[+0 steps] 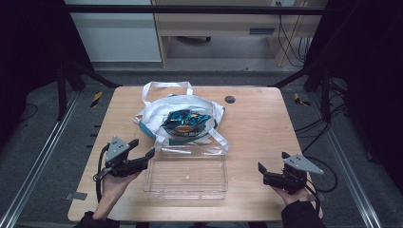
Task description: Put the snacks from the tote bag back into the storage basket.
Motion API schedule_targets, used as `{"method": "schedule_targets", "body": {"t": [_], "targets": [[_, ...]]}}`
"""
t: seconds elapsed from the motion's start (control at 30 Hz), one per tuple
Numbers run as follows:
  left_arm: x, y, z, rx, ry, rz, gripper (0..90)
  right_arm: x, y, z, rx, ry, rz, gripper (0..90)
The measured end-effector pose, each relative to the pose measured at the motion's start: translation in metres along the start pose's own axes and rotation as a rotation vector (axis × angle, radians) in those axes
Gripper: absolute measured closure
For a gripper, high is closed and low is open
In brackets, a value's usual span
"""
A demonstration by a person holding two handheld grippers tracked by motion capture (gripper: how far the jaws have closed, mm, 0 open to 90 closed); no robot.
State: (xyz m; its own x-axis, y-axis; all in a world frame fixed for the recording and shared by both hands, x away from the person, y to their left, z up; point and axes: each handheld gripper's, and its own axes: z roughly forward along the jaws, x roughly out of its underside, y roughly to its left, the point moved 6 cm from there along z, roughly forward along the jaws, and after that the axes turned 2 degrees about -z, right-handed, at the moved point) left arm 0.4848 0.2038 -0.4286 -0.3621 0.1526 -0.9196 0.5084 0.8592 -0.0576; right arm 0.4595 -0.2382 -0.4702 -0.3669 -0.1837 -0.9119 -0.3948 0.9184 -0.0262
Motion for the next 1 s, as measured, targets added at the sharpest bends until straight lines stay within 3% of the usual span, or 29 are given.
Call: {"method": "schedule_targets", "body": {"t": [1.0], "targets": [[-0.027,-0.014,0.022,0.028,-0.017,0.016,29.2,0.0,0.003,0.002,-0.007,0.011,-0.012,4.6]]}}
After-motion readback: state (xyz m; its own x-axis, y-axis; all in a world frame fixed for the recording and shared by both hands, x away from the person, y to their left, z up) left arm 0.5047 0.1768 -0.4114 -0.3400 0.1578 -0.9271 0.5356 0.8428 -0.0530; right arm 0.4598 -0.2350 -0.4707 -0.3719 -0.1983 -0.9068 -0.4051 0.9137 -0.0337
